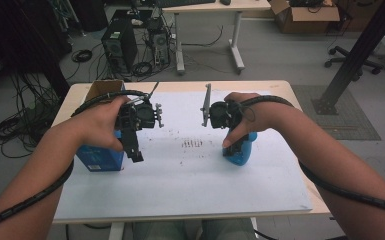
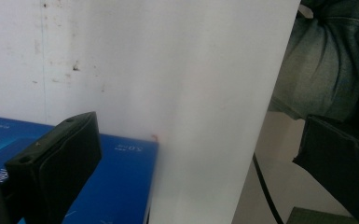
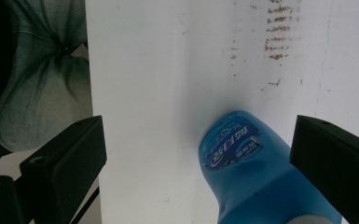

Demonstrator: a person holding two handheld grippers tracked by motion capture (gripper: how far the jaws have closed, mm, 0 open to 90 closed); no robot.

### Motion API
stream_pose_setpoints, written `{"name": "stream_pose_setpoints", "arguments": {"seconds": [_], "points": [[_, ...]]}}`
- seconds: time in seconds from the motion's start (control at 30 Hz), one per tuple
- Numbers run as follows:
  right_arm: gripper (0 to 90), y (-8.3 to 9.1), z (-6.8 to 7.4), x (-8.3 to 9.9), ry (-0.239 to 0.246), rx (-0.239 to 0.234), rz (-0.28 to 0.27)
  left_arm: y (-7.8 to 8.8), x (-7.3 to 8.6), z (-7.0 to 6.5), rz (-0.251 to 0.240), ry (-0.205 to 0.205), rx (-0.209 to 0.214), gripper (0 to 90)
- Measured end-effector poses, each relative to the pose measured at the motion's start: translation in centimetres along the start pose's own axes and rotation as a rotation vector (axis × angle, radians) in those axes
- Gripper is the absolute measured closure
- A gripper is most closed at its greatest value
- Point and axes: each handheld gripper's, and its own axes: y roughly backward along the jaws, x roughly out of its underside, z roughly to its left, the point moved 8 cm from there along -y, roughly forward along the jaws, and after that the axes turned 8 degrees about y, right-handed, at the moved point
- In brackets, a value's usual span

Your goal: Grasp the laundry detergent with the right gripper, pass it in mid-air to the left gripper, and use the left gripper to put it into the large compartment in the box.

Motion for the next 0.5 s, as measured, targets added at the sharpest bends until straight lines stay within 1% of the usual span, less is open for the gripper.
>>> {"name": "stream_pose_setpoints", "arguments": {"seconds": [0.07, 0.1, 0.17, 0.23, 0.27, 0.3, 0.33, 0.37, 0.4, 0.43, 0.5], "points": [[3.9, 0.1, 0.2, 0.1, 0.007, 0.002, -0.003, 0.0, 0.0, 0.0, 0.001, 0.0, -0.001, 0.2], [3.7, 0.5, 0.7, 0.2, 0.011, 0.006, -0.005, 0.1, 0.0, 0.0, 0.008, -0.001, -0.001, 0.2], [3.7, 0.7, 1.2, 0.5, 0.018, 0.011, -0.006, 0.0, -0.1, -0.1, 0.001, 0.001, -0.003, 0.2], [3.7, 0.9, 1.5, 0.6, 0.019, 0.012, -0.004, 0.1, -0.2, -0.2, 0.005, -0.002, -0.002, 0.2], [3.7, 1.0, 1.7, 0.8, 0.022, 0.016, -0.006, 0.1, -0.2, -0.2, -0.001, -0.003, -0.005, 0.2], [3.7, 1.2, 2.2, 1.1, 0.023, 0.021, -0.009, 0.2, -0.2, -0.3, 0.004, -0.004, -0.003, 0.2], [3.7, 1.2, 2.2, 1.1, 0.023, 0.021, -0.009, 0.2, -0.3, -0.3, 0.004, -0.008, -0.005, 0.2], [3.6, 1.3, 2.5, 1.3, 0.024, 0.026, -0.013, 0.2, -0.4, -0.4, -0.003, -0.007, -0.003, 0.2], [3.8, 1.5, 3.0, 1.6, 0.027, 0.034, -0.007, 0.3, -0.4, -0.5, 0.006, -0.009, -0.005, 0.2], [3.8, 1.5, 3.0, 1.6, 0.027, 0.034, -0.007, 0.3, -0.4, -0.5, 0.006, -0.009, -0.005, 0.2], [3.8, 1.7, 3.6, 2.0, 0.027, 0.04, -0.015, 0.4, -0.5, -0.5, 0.005, -0.01, -0.004, 0.2]]}}
